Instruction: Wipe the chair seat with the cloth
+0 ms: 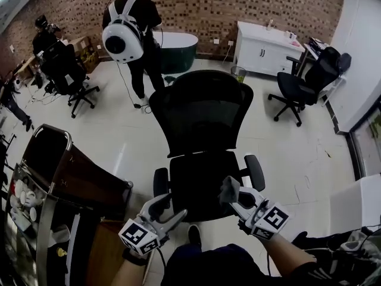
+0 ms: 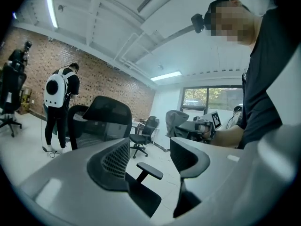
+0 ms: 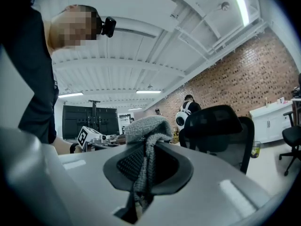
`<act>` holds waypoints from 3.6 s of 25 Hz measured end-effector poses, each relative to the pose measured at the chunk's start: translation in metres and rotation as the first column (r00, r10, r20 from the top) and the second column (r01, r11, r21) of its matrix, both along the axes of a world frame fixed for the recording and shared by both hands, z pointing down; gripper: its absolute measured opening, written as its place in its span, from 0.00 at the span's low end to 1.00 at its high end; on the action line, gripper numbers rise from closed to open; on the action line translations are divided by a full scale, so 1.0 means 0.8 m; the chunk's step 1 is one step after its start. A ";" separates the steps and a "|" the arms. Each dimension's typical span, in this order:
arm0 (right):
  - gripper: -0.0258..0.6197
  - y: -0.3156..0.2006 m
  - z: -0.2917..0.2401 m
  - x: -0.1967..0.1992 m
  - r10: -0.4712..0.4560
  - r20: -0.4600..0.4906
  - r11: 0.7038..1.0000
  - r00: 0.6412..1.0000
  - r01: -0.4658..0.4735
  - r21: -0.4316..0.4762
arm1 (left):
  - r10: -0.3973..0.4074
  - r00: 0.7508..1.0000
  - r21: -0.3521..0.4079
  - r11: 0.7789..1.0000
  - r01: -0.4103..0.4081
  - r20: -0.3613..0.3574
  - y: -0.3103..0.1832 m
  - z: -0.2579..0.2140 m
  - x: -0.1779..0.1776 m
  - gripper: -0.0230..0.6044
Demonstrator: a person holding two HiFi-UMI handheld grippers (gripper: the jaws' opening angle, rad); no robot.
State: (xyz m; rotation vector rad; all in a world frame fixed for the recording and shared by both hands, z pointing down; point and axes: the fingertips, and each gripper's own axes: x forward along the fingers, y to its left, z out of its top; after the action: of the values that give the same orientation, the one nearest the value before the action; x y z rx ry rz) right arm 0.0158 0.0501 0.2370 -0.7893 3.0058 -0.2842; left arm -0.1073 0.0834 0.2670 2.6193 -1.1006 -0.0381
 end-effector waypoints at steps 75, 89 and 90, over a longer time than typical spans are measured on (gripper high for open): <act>0.09 -0.414 0.753 -0.008 -0.170 -0.798 0.914 0.578 -0.210 -0.347 | -0.111 0.994 -0.290 0.952 0.100 -0.022 -0.251 0.373 -0.042 0.54; 0.09 -0.244 0.777 -0.283 -0.533 -0.656 0.839 0.535 0.231 -0.493 | -0.146 0.989 -0.310 0.941 0.133 -0.019 -0.216 0.382 -0.056 0.54; 0.09 -0.248 0.780 -0.272 -0.527 -0.661 0.842 0.534 0.219 -0.494 | -0.147 0.989 -0.310 0.941 0.134 -0.022 -0.216 0.383 -0.056 0.54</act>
State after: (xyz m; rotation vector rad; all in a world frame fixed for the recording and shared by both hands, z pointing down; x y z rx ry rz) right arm -0.2016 -0.1485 0.8610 -0.2257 4.0617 -0.6694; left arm -0.1521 -0.0893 0.5733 2.2511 -1.1723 0.0418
